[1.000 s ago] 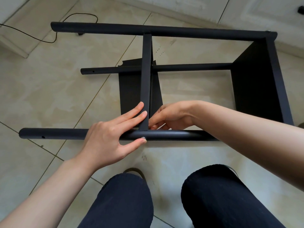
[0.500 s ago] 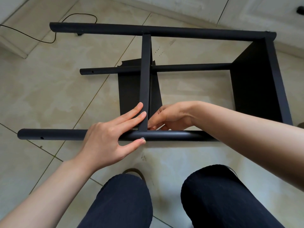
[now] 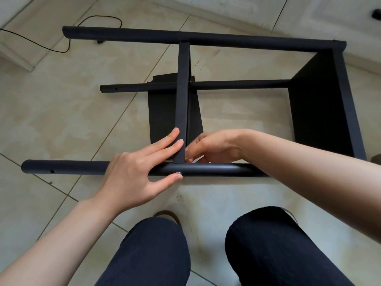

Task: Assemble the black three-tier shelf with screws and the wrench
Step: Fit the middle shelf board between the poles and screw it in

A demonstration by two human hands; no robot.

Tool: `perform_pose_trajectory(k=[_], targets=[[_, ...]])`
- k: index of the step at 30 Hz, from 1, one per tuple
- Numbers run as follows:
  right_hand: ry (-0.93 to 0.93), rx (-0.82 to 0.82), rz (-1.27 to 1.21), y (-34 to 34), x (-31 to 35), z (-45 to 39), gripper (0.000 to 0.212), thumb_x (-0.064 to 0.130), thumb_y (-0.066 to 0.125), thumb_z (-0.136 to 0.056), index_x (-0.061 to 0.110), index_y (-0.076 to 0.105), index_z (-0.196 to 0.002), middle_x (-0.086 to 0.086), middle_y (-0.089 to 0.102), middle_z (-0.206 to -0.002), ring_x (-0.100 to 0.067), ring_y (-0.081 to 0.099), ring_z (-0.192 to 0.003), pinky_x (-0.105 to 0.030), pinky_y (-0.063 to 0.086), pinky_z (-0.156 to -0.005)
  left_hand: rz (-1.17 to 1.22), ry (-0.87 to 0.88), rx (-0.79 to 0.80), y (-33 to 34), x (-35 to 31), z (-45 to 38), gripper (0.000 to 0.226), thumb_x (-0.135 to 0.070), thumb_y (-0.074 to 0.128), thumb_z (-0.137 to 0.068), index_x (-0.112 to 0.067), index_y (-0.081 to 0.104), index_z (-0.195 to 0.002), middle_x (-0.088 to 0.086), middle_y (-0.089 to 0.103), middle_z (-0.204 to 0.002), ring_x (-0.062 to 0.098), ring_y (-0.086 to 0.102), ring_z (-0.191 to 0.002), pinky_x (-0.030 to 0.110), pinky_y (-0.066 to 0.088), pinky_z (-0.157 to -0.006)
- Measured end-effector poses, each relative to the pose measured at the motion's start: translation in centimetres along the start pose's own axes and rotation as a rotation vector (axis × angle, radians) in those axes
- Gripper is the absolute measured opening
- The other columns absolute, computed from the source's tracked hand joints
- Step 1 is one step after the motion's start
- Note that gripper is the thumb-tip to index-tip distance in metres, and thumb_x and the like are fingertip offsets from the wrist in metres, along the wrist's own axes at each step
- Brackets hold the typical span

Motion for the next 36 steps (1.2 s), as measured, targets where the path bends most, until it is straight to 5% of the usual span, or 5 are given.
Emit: perform_pose_trajectory(k=[3,17,23,29,36], targets=[[0.001,-0.009,0.006,0.1,-0.1,-0.2,0.014,0.008,0.052,-0.098,0.002,0.062,-0.107,-0.016,0.056,-0.1,-0.022,0.059,-0.086,-0.032,0.049,-0.086,-0.001,0.001,0.005,0.0,0.0,0.1,0.062,-0.06,0.054,-0.087,-0.035,0.05,-0.144,-0.018,0.04,-0.155,0.009,0.073,-0.093,0.033,0.058,-0.057],[0.005,-0.162,0.223,-0.4,0.6,1.6,0.017,0.022,0.059,-0.096,0.013,0.068,-0.086,0.0,0.063,-0.081,-0.011,0.057,-0.066,-0.022,0.049,-0.062,-0.093,-0.002,0.02,0.2,-0.2,0.2,0.061,-0.058,0.052,-0.091,-0.032,0.052,-0.146,-0.02,0.033,-0.158,0.018,0.07,-0.076,0.031,0.054,-0.062],[-0.101,-0.333,0.658,-0.3,2.4,5.9,0.02,0.032,0.061,-0.096,0.022,0.072,-0.109,0.016,0.064,-0.086,0.0,0.057,-0.08,-0.016,0.041,-0.071,-0.011,-0.132,0.079,0.6,-0.4,0.9,0.059,-0.044,0.064,-0.093,-0.037,0.045,-0.149,-0.034,0.017,-0.159,0.019,0.065,-0.117,0.04,0.057,-0.084],[-0.137,-0.459,0.886,1.4,2.3,8.5,0.036,0.027,0.06,-0.095,0.018,0.062,-0.13,-0.002,0.067,-0.119,-0.016,0.059,-0.096,-0.021,0.04,-0.079,-0.015,-0.258,0.015,-1.0,-0.3,2.0,0.043,-0.022,0.069,-0.094,-0.023,0.063,-0.136,-0.012,0.053,-0.147,0.014,0.056,-0.13,0.033,0.046,-0.108],[-0.179,-0.581,0.926,2.1,1.7,8.6,0.035,0.032,0.061,-0.093,0.018,0.061,-0.126,-0.008,0.068,-0.117,-0.028,0.062,-0.105,-0.032,0.048,-0.085,0.036,-0.357,-0.041,-1.6,-0.5,3.1,0.034,-0.036,0.075,-0.088,-0.019,0.071,-0.118,-0.009,0.069,-0.114,0.014,0.063,-0.107,0.031,0.051,-0.092]])
Point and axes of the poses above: each hand's wrist, its own z-axis away from the middle knuckle, its own y-axis out of the palm, x = y × z, the point moved 8 cm from there along -z, towards the middle knuckle
